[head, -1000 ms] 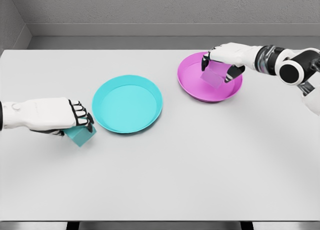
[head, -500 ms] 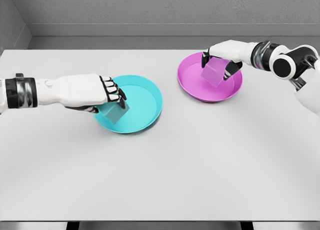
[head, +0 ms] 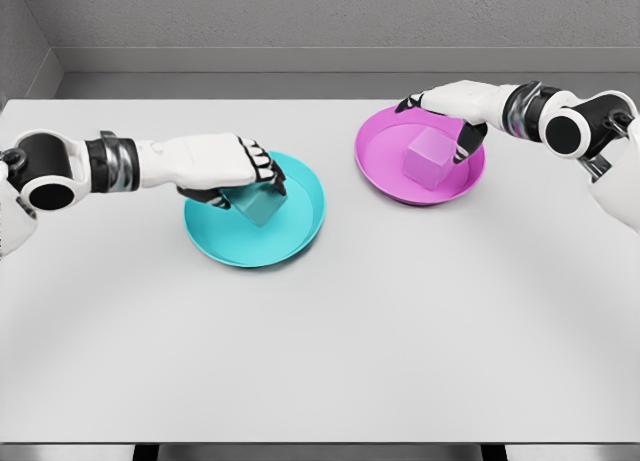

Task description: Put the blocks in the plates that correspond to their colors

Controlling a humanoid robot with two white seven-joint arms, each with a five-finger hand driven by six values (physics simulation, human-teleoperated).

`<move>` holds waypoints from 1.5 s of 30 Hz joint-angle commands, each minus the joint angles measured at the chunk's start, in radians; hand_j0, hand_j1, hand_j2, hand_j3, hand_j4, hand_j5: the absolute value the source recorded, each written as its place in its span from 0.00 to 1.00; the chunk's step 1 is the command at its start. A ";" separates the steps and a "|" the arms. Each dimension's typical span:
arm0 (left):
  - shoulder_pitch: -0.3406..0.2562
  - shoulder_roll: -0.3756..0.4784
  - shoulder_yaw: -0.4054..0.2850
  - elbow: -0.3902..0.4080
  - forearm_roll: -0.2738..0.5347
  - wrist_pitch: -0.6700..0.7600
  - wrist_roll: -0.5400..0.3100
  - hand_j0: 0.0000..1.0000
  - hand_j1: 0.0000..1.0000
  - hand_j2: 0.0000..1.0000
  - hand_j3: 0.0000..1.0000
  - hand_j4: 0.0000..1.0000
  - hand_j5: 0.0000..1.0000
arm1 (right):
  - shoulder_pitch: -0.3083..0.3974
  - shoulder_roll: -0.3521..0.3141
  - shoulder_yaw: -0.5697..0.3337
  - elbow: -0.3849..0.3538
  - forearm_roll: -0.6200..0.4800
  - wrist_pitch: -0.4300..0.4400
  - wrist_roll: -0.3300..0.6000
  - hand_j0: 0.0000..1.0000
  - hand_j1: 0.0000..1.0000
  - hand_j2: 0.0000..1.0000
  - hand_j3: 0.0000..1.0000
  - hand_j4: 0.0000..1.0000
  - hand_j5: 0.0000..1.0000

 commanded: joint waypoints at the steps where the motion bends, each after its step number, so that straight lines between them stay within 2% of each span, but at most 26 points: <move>1: 0.000 -0.014 -0.005 0.008 -0.006 0.002 0.001 1.00 1.00 1.00 1.00 1.00 1.00 | 0.000 -0.001 -0.006 -0.004 0.000 0.000 0.000 1.00 1.00 1.00 1.00 1.00 1.00; 5: -0.005 -0.016 -0.005 0.008 -0.006 0.002 0.002 1.00 1.00 1.00 1.00 1.00 1.00 | -0.011 -0.011 -0.015 -0.015 -0.001 -0.013 0.000 1.00 1.00 1.00 1.00 1.00 1.00; 8: -0.018 0.001 -0.005 -0.004 0.001 0.002 0.005 1.00 1.00 1.00 1.00 1.00 1.00 | -0.011 -0.032 -0.032 -0.070 -0.003 -0.014 0.000 1.00 1.00 1.00 1.00 1.00 1.00; 10: -0.020 0.041 -0.003 -0.018 0.004 0.002 0.008 1.00 1.00 1.00 1.00 1.00 1.00 | -0.008 -0.066 -0.034 -0.111 -0.005 -0.014 0.000 1.00 1.00 1.00 1.00 1.00 1.00; 12: -0.018 0.133 -0.005 -0.100 0.038 0.002 0.010 1.00 1.00 1.00 1.00 1.00 1.00 | 0.009 -0.116 -0.073 -0.188 -0.006 -0.020 0.000 1.00 1.00 1.00 1.00 1.00 1.00; 14: -0.009 0.189 -0.005 -0.125 0.103 0.002 0.010 1.00 1.00 1.00 1.00 1.00 1.00 | 0.032 -0.155 -0.095 -0.235 -0.008 -0.102 0.000 1.00 1.00 1.00 1.00 1.00 1.00; 16: -0.006 0.231 -0.003 -0.127 0.158 0.002 0.010 1.00 1.00 1.00 1.00 1.00 1.00 | 0.112 -0.190 -0.198 -0.251 -0.011 -0.178 0.000 1.00 1.00 1.00 1.00 1.00 1.00; 19: -0.003 0.282 0.000 -0.128 0.202 0.002 0.010 1.00 1.00 1.00 1.00 1.00 1.00 | 0.215 -0.242 -0.291 -0.286 -0.011 -0.313 0.000 1.00 1.00 1.00 1.00 1.00 1.00; 20: -0.003 0.291 0.006 -0.127 0.204 0.002 0.010 1.00 1.00 1.00 1.00 1.00 1.00 | 0.278 -0.264 -0.353 -0.292 -0.011 -0.378 0.000 1.00 1.00 1.00 1.00 1.00 1.00; 23: 0.012 0.338 0.009 -0.125 0.204 0.002 0.010 1.00 1.00 1.00 1.00 1.00 1.00 | 0.322 -0.288 -0.368 -0.303 -0.012 -0.457 0.000 1.00 1.00 1.00 1.00 1.00 1.00; 25: 0.017 0.340 0.012 -0.127 0.205 0.002 0.008 1.00 1.00 1.00 1.00 1.00 1.00 | 0.357 -0.320 -0.370 -0.344 -0.012 -0.467 0.000 1.00 1.00 1.00 1.00 1.00 1.00; 31: 0.020 0.349 0.012 -0.127 0.204 0.002 0.008 1.00 1.00 1.00 1.00 1.00 1.00 | 0.399 -0.353 -0.371 -0.348 -0.012 -0.513 0.000 1.00 1.00 1.00 1.00 1.00 1.00; 36: 0.020 0.349 0.012 -0.124 0.202 0.002 0.008 1.00 1.00 1.00 1.00 1.00 1.00 | 0.433 -0.383 -0.371 -0.340 -0.014 -0.591 0.000 1.00 1.00 1.00 1.00 1.00 1.00; 39: 0.020 0.349 0.012 -0.122 0.202 0.002 0.008 1.00 1.00 1.00 1.00 1.00 1.00 | 0.574 -0.394 -0.540 -0.344 -0.015 -0.622 0.000 1.00 1.00 1.00 1.00 1.00 1.00; 45: 0.020 0.348 0.012 -0.121 0.201 0.002 0.008 1.00 1.00 1.00 1.00 1.00 1.00 | 0.583 -0.394 -0.548 -0.344 -0.015 -0.620 0.000 1.00 1.00 1.00 1.00 1.00 1.00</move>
